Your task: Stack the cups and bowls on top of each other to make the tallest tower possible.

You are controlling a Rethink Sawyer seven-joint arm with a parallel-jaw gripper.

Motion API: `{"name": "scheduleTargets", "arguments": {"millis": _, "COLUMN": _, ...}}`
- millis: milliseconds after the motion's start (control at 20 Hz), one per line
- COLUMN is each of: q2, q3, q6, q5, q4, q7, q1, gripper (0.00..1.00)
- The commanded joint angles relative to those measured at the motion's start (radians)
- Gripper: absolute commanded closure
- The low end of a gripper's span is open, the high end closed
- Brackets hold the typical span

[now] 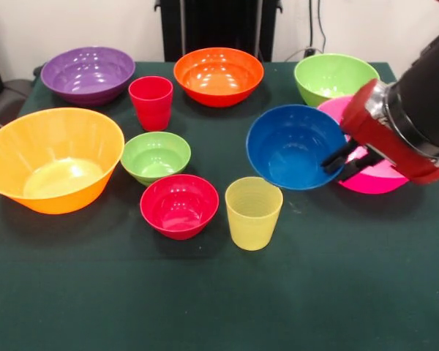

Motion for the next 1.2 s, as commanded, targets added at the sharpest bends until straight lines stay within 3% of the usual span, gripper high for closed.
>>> {"name": "scheduleTargets", "arguments": {"millis": 50, "q2": 0.049, "q3": -0.020, "q6": -0.128, "q5": 0.012, "q4": 0.023, "q7": 0.228, "q1": 0.036, "gripper": 1.00}}
{"name": "scheduleTargets", "arguments": {"millis": 350, "q2": 0.043, "q3": 0.031, "q6": -0.199, "q5": -0.041, "q4": 0.115, "q7": 0.240, "q1": 0.095, "gripper": 1.00}}
{"name": "scheduleTargets", "arguments": {"millis": 700, "q2": -0.004, "q3": 0.121, "q6": -0.341, "q5": -0.115, "q4": 0.333, "q7": 0.214, "q1": 0.195, "gripper": 1.00}}
{"name": "scheduleTargets", "arguments": {"millis": 950, "q2": -0.027, "q3": 0.148, "q6": -0.414, "q5": -0.121, "q4": 0.437, "q7": 0.186, "q1": 0.229, "gripper": 1.00}}
{"name": "scheduleTargets", "arguments": {"millis": 1200, "q2": -0.031, "q3": 0.147, "q6": -0.431, "q5": -0.103, "q4": 0.457, "q7": 0.172, "q1": 0.230, "gripper": 1.00}}
